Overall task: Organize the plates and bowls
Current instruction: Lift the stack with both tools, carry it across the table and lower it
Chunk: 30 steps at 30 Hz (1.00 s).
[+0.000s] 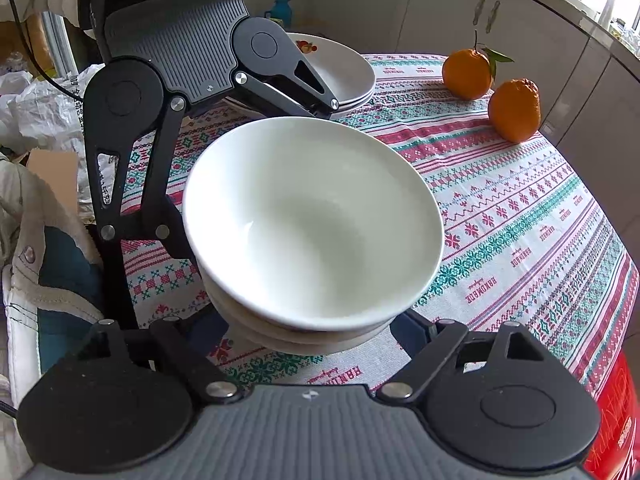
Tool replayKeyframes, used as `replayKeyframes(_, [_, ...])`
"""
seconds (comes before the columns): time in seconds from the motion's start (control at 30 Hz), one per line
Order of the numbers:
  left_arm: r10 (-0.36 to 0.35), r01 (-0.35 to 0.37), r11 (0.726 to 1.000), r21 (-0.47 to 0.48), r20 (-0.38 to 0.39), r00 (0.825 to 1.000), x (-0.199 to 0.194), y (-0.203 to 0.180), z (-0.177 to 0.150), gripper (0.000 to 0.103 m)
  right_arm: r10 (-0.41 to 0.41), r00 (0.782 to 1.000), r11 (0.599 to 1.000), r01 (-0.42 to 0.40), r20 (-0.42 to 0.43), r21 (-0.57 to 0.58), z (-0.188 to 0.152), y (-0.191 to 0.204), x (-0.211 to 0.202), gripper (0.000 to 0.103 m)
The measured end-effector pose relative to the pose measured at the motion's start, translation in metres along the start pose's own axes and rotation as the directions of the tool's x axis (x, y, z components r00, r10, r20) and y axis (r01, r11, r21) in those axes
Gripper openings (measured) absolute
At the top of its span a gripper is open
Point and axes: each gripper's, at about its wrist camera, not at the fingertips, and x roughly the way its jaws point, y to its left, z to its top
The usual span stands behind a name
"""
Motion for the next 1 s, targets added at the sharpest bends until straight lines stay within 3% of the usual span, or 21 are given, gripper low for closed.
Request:
replayKeyframes(0.27, [0.033, -0.032, 0.999, -0.030, 0.036, 0.999, -0.026, 0.004, -0.005, 0.085, -0.005, 1.000, 0.999, 0.005, 0.011, -0.049, 0.021, 0.003, -0.009, 0.090])
replayKeyframes(0.53, [0.145, -0.140, 0.987, -0.081, 0.066, 0.987, -0.072, 0.023, -0.019, 0.085, -0.008, 0.998, 0.986, 0.017, 0.056, -0.167, 0.072, 0.001, -0.008, 0.090])
replayKeyframes(0.8, [0.303, -0.293, 0.940, -0.174, 0.035, 0.952, -0.114, 0.056, -0.048, 0.085, 0.038, 0.994, 0.953, -0.004, 0.107, -0.304, 0.143, -0.007, 0.024, 0.090])
replayKeyframes(1.0, [0.361, -0.357, 0.902, -0.243, -0.027, 0.932, -0.122, 0.075, -0.076, 0.085, 0.105, 0.989, 0.935, -0.062, 0.106, -0.348, 0.181, -0.009, 0.064, 0.090])
